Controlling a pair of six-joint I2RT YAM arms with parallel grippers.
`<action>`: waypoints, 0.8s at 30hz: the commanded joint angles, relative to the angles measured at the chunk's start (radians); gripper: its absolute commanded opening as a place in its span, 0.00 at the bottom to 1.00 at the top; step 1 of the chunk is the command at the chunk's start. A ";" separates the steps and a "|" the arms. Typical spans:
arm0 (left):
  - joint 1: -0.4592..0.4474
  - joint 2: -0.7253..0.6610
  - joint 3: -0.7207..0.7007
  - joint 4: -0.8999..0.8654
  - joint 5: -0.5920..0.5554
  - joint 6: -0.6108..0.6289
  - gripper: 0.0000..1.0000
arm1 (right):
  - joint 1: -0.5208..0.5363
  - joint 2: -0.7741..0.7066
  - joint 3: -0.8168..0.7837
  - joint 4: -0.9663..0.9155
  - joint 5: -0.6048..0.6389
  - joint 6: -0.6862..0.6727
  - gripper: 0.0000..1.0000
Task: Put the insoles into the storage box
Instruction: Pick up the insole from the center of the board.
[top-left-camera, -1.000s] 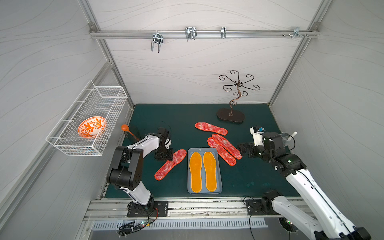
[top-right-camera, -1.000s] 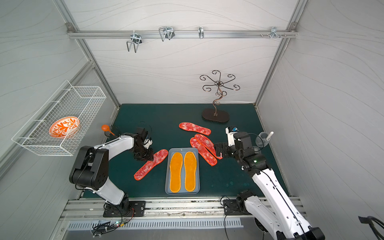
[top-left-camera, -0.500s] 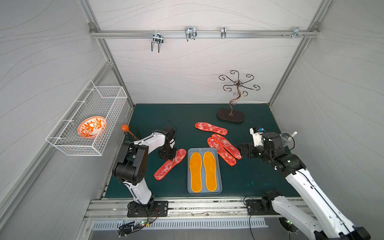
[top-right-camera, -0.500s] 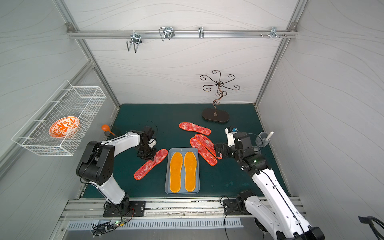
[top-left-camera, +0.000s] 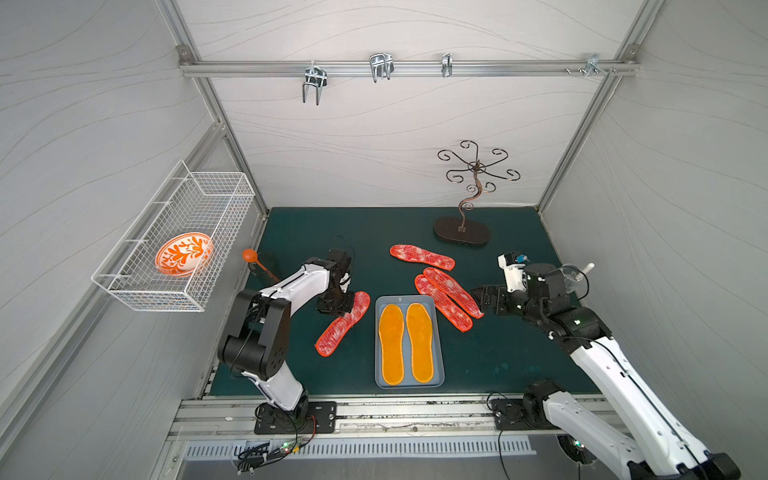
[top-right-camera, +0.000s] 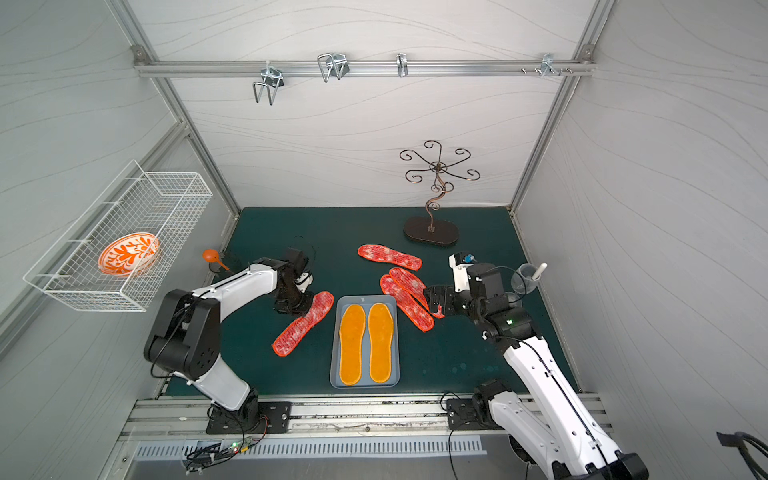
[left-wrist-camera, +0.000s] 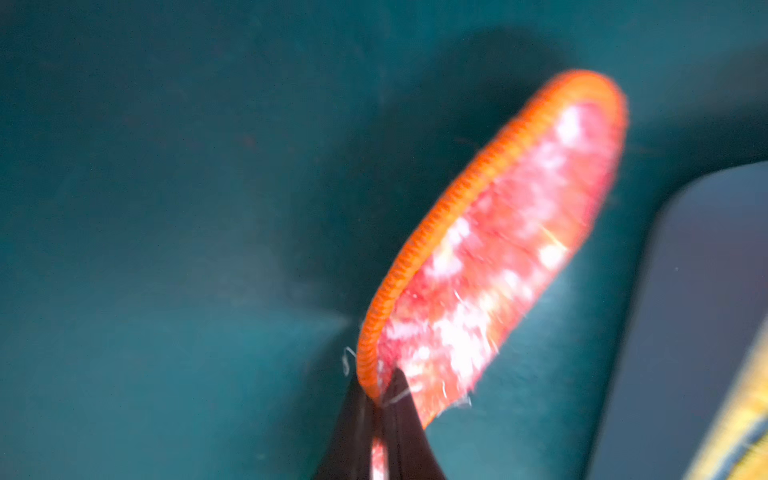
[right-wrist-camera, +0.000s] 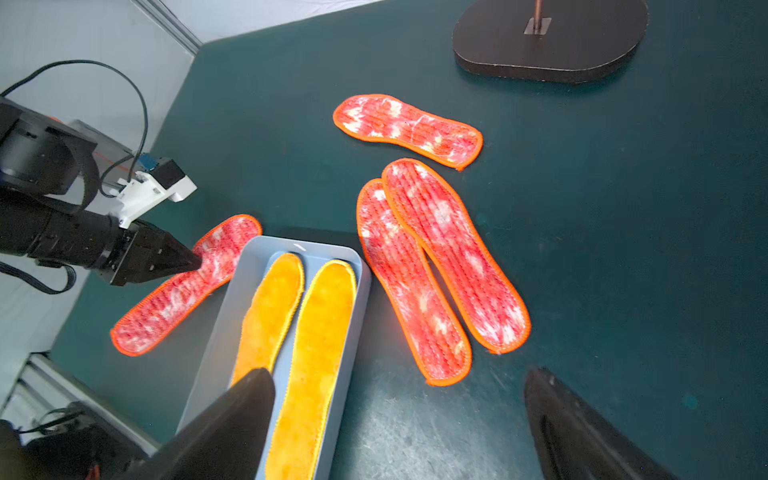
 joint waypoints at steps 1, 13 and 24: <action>0.038 -0.129 0.034 0.045 0.072 -0.101 0.00 | -0.005 0.007 -0.032 0.091 -0.116 0.116 0.99; -0.040 -0.463 -0.104 0.382 0.192 -0.574 0.00 | 0.211 0.130 -0.083 0.475 -0.209 0.479 0.97; -0.272 -0.538 -0.179 0.560 0.091 -0.798 0.00 | 0.404 0.399 -0.015 0.764 -0.299 0.547 0.80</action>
